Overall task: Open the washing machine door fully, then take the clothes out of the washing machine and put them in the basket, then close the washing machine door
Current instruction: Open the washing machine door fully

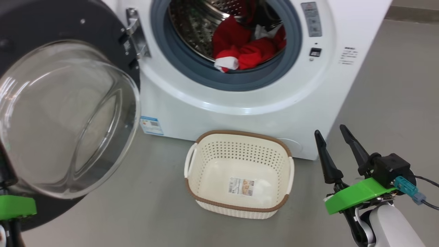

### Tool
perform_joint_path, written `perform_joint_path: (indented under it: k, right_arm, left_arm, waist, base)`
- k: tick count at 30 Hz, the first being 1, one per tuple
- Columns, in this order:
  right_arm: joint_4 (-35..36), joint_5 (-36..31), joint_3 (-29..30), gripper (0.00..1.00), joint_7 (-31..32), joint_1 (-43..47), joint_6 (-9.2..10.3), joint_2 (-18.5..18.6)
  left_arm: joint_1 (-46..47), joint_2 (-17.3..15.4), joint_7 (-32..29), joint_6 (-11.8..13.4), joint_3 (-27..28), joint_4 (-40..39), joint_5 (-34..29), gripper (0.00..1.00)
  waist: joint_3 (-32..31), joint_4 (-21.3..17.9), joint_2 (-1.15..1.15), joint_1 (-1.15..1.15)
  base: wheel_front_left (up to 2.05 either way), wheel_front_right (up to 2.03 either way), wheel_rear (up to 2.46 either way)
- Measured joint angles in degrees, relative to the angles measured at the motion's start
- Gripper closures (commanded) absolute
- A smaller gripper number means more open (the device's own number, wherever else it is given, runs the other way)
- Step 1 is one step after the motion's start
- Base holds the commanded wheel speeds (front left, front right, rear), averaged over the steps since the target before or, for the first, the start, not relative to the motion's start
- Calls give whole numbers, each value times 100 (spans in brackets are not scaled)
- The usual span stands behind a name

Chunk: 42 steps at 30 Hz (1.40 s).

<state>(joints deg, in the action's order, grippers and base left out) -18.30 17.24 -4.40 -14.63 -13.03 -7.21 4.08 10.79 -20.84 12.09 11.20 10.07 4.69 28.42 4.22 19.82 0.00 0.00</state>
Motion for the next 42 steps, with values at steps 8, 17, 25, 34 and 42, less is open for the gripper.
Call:
perform_joint_path:
  k: [8,17,25,34,42]
  right_arm:
    - [278,-80,245,0,0,124,0,-49]
    - [548,-171,360,0,0,243,0,-85]
    - [712,-276,336,0,0,478,0,-93]
    - [879,-274,179,0,0,731,0,-90]
    - [893,-274,113,0,0,1040,0,-77]
  left_arm:
    - [-215,43,-100,-320,-420,-884,92,0]
    - [-651,181,62,-739,-987,-1037,-68,0]
    - [-929,378,171,-980,-1140,-533,-42,0]
    - [-1126,647,222,-1379,-1160,-86,-290,0]
    - [-1516,1072,222,-1589,-977,205,-441,0]
  waist:
    - [-120,-497,0,0]
    - [-186,-1176,0,0]
    - [-241,-1639,0,0]
    - [-426,-1940,0,0]
    - [-626,-2060,0,0]
  base:
    - [0,0,0]
    - [0,0,0]
    - [0,0,0]
    - [0,0,0]
    - [0,0,0]
